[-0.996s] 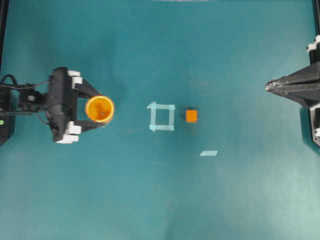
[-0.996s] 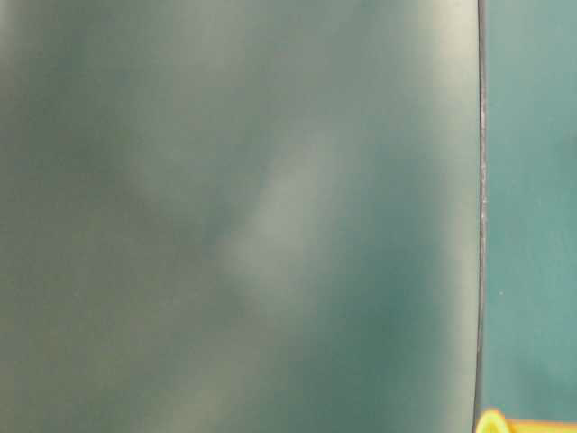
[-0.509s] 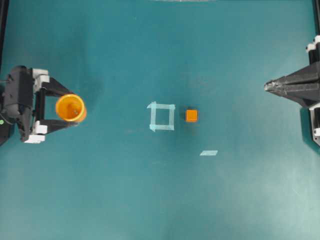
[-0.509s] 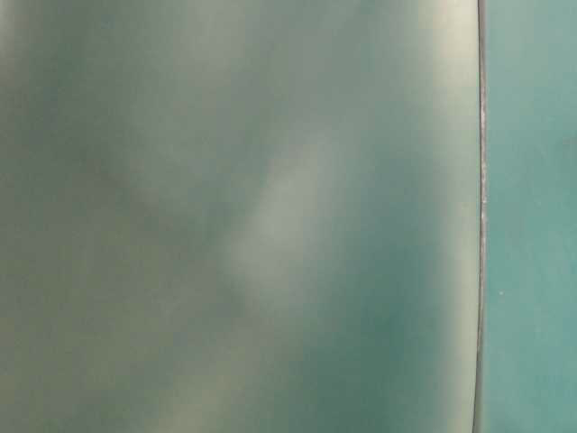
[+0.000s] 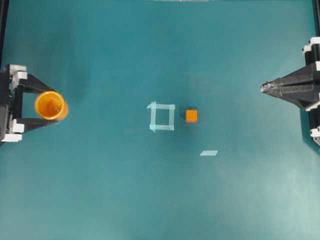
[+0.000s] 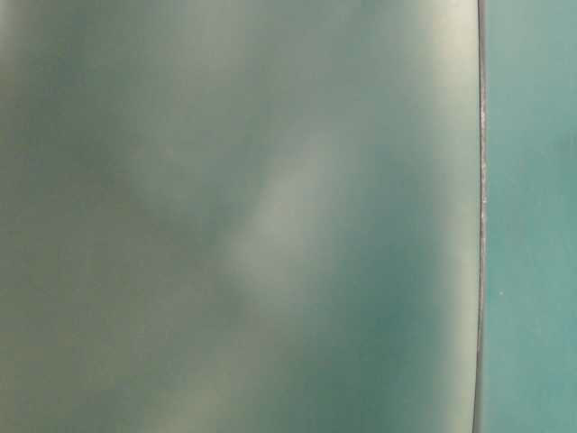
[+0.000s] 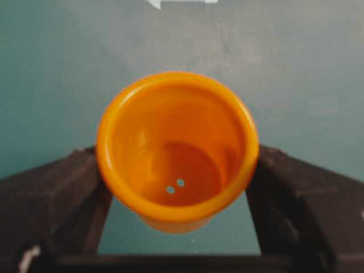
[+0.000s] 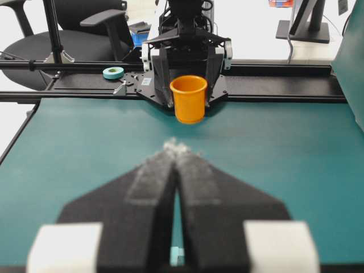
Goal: Move the cup to the left with left arm.
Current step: 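Hold the cup still near the left edge with the left gripper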
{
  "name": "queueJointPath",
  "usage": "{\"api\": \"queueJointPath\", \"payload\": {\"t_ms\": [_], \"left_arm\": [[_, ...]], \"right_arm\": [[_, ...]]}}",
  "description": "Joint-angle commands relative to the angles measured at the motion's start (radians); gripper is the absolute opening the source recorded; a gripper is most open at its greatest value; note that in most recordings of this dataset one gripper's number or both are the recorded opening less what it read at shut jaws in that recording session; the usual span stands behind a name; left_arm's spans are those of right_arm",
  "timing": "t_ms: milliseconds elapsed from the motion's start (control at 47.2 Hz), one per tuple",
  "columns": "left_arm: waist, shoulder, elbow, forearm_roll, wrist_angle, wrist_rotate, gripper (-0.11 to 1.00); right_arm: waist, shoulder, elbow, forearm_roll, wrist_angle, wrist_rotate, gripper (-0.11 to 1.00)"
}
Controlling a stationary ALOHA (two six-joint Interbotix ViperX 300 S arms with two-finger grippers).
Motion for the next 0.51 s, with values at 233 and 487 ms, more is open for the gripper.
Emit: {"api": "queueJointPath", "payload": {"t_ms": [233, 487], "left_arm": [[-0.011, -0.014, 0.003, 0.003, -0.003, 0.002, 0.71], [-0.04, -0.014, 0.003, 0.003, 0.0, 0.002, 0.71]], "right_arm": [[0.0, 0.011, -0.044, 0.002, -0.005, 0.002, 0.0], [0.0, 0.011, -0.044, 0.002, -0.005, 0.002, 0.0]]}}
